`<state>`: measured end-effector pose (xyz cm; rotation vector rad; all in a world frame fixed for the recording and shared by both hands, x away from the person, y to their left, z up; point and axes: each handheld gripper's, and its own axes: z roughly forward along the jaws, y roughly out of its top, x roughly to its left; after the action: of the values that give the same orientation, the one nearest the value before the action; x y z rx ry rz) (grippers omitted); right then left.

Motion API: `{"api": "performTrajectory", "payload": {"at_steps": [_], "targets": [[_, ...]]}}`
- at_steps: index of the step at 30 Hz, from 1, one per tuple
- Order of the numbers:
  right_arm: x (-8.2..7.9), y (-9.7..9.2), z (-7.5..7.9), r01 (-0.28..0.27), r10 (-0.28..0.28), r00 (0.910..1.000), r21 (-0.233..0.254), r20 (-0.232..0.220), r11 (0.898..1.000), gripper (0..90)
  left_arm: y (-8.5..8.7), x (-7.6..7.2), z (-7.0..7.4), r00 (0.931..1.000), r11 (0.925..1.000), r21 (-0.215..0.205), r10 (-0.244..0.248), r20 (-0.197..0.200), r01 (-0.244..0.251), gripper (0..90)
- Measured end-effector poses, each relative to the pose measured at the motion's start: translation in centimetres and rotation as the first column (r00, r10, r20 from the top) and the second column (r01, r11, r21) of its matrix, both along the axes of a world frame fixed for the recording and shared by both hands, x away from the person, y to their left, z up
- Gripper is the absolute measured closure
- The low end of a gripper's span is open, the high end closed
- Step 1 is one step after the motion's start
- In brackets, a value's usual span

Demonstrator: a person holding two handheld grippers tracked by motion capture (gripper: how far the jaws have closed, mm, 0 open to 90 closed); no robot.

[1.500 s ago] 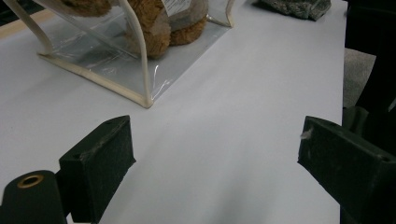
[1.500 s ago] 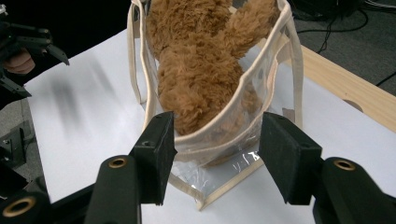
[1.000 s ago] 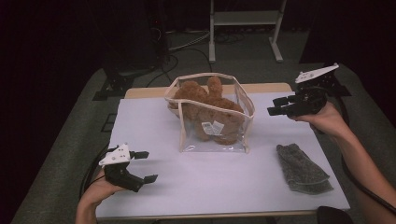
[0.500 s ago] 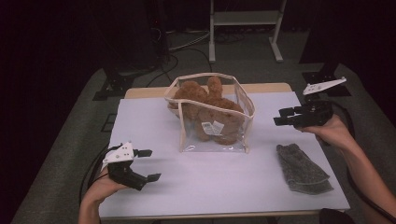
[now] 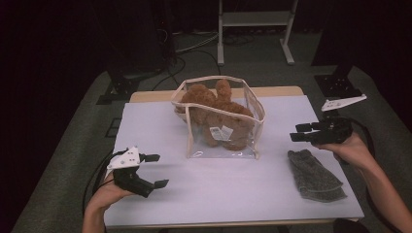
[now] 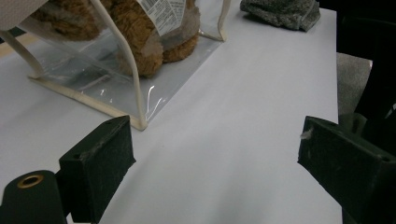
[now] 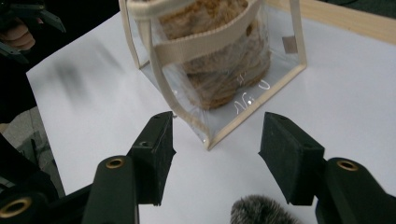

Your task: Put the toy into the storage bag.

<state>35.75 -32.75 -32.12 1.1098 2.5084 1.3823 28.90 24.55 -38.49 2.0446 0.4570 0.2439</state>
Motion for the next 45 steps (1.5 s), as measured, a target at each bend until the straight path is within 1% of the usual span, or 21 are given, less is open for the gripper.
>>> {"api": "performTrajectory", "payload": {"at_steps": [1,2,3,4,5,6,7,8,9,10,11,12,18,19,20,21,25,31,38,45], "targets": [[0.0,0.0,0.0,0.0,0.0,1.0,0.0,0.0,1.0,42.9,0.0,0.0,0.0,1.0,1.0,0.0,0.0,0.0,0.0,9.4],[-0.2,-0.1,-0.3,0.003,-0.003,1.0,0.0,-0.001,1.0,42.8,0.0,0.0,-0.1,1.0,1.0,-0.003,0.001,-0.003,-0.001,9.4],[-0.5,-0.4,-1.0,0.007,-0.007,1.0,0.006,-0.006,1.0,42.7,0.0,0.0,-0.1,1.0,1.0,0.001,-0.001,-0.004,0.001,9.4],[-0.6,-0.6,-1.3,0.01,-0.01,0.9999,0.013,-0.013,1.0,42.7,0.0,0.0,-0.1,1.0,1.0,0.001,-0.002,-0.007,0.002,9.4],[-0.6,-0.6,-1.3,0.01,-0.01,0.9999,0.013,-0.013,1.0,42.7,0.0,0.0,-0.1,1.0,1.0,0.001,-0.002,-0.007,0.002,9.4],[-0.9,-0.8,-1.9,0.016,-0.016,0.9997,0.014,-0.019,1.0,42.7,0.0,-0.1,-0.1,1.0,1.0,0.003,-0.002,-0.008,0.002,9.4],[-0.9,-0.8,-1.9,0.016,-0.016,0.9997,0.014,-0.019,1.0,42.7,0.0,-0.1,-0.1,1.0,1.0,0.003,-0.002,-0.008,0.002,9.4],[-1.2,-1.0,-2.5,0.018,-0.017,0.9995,0.02,-0.028,1.0,42.7,0.0,-0.1,-0.2,1.0,1.0,0.003,0.001,-0.009,-0.001,9.4],[-1.2,-1.0,-2.5,0.018,-0.017,0.9995,0.02,-0.028,1.0,42.7,0.0,-0.1,-0.2,1.0,1.0,0.003,0.001,-0.009,-0.001,9.4],[-1.4,-1.1,-3.0,0.018,-0.017,0.9994,0.022,-0.03,1.0,42.5,0.0,-0.1,-0.2,1.0,1.0,0.005,0.001,-0.009,-0.001,9.4],[-1.6,-1.2,-3.2,0.02,-0.019,0.9991,0.026,-0.037,0.999,42.4,-0.1,-0.1,-0.2,1.0,1.0,0.008,-0.002,-0.008,0.002,9.4],[-1.7,-1.3,-3.5,0.021,-0.02,0.9991,0.03,-0.039,0.999,42.3,-0.2,-0.2,-0.2,0.9999,1.0,0.0,-0.001,-0.012,0.001,9.4],[-2.5,-1.7,-4.8,0.028,-0.027,0.9984,0.04,-0.049,0.999,41.8,-0.4,-0.2,-0.3,0.9999,0.9999,0.01,-0.005,-0.011,0.005,9.4],[-2.5,-1.7,-4.8,0.028,-0.027,0.9984,0.04,-0.049,0.999,41.8,-0.4,-0.2,-0.3,0.9999,0.9999,0.01,-0.005,-0.011,0.005,9.4],[-2.7,-1.7,-5.2,0.032,-0.03,0.998,0.048,-0.055,0.998,41.6,-0.3,-0.1,-0.3,0.9999,0.9999,0.011,-0.007,-0.007,0.007,9.4],[-2.8,-1.7,-5.4,0.034,-0.031,0.9976,0.05,-0.061,0.998,41.5,-0.3,-0.1,-0.3,0.9999,0.9999,0.01,-0.008,-0.008,0.008,9.4],[-2.9,-1.7,-5.9,0.039,-0.036,0.9974,0.051,-0.062,0.998,41.3,-0.4,-0.2,-0.3,0.9999,0.9999,0.011,-0.007,-0.012,0.007,9.4],[-3.2,-1.6,-6.7,0.041,-0.036,0.9969,0.065,-0.07,0.997,41.3,-0.4,-0.3,-0.2,0.9999,0.9999,0.009,-0.009,-0.007,0.009,9.4],[-4.0,-1.6,-8.2,0.039,-0.033,0.9955,0.07,-0.089,0.997,40.7,-0.5,-0.4,-0.1,0.9999,0.9999,0.01,-0.008,-0.006,0.008,9.4],[-4.6,-1.7,-8.9,0.04,-0.032,0.9949,0.078,-0.096,0.996,40.3,-0.6,-0.4,-0.2,0.9999,0.9998,0.015,-0.011,-0.009,0.011,9.4]]}}
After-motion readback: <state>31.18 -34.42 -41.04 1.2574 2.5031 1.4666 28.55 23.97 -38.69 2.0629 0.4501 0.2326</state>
